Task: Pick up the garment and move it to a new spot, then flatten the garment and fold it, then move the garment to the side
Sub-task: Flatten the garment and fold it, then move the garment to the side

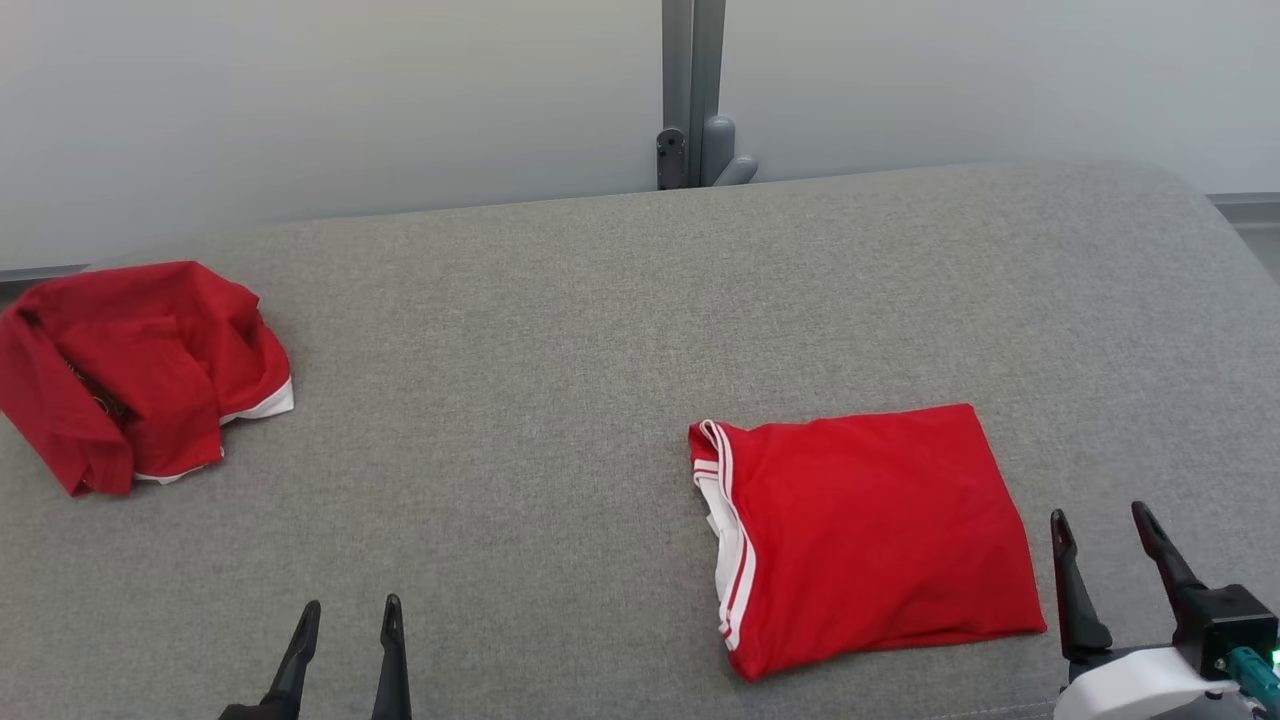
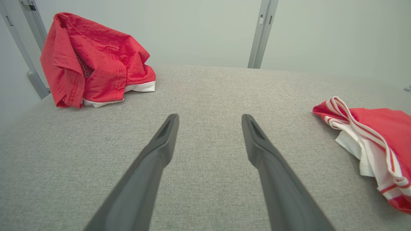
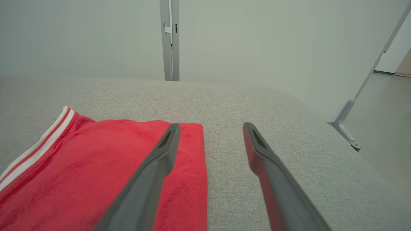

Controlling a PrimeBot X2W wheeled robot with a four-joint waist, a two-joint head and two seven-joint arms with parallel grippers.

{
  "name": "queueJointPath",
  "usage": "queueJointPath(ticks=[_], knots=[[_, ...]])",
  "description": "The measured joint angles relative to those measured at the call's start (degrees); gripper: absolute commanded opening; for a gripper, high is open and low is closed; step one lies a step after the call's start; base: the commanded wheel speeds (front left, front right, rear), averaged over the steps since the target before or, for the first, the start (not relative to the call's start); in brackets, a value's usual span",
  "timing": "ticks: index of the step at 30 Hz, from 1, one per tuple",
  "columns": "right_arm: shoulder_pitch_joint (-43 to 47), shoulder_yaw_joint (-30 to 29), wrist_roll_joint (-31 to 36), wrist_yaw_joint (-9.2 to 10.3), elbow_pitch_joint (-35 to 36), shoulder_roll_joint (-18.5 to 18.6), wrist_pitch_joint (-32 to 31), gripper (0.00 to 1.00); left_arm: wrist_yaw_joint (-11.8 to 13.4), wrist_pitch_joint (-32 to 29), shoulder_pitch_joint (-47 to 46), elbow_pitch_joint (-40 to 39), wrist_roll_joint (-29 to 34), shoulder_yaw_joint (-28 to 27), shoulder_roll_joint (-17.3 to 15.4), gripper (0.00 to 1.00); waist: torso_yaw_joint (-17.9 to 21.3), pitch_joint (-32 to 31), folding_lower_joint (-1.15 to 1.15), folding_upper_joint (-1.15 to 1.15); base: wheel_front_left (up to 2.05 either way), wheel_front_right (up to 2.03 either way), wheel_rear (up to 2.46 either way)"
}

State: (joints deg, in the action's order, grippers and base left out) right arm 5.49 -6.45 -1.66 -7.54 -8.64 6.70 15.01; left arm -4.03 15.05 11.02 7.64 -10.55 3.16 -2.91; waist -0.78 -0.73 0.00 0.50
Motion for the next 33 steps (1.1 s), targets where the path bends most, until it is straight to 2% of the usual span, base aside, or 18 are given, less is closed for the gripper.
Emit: queueJointPath(ticks=[5, 23, 26, 29, 33], knots=[[0.7, 1.5, 0.2, 0.0, 0.0, -1.1, 0.0, 1.0, 0.0, 0.0, -0.1, 0.7, 0.0, 0.1, 0.0, 1.0, -0.2, -0.5, 0.0, 0.0, 0.0, 0.0, 0.0], [0.7, 2.3, 0.1, 0.0, -1.2, -0.6, 0.0, 1.0, -0.5, 0.0, -0.1, 1.4, 0.2, 0.1, 0.0, 1.0, -0.8, -0.5, 0.0, 0.0, 0.0, 0.0, 0.0], [0.2, 1.6, -2.9, 0.01, -2.2, -0.7, 0.0, 1.0, -0.5, 0.0, -0.1, 1.5, 0.2, 0.1, 0.0, 1.0, -0.8, -0.5, 0.0, 0.0, 0.0, 0.0, 0.0], [-2.2, 3.5, -7.5, 0.0, -5.4, 1.1, -0.3, 1.0, -0.5, 0.0, -0.1, 1.4, 0.1, 0.1, 0.0, 1.0, -0.6, -0.1, 0.0, 0.0, 0.0, 0.0, 0.0], [-9.2, 7.8, -13.9, 0.01, -8.5, 6.6, -10.1, 1.0, -0.4, 0.0, -0.3, 0.9, -0.6, 0.0, 0.0, 1.0, -0.1, 1.2, 0.0, 0.0, 0.0, 0.0, 0.0]])
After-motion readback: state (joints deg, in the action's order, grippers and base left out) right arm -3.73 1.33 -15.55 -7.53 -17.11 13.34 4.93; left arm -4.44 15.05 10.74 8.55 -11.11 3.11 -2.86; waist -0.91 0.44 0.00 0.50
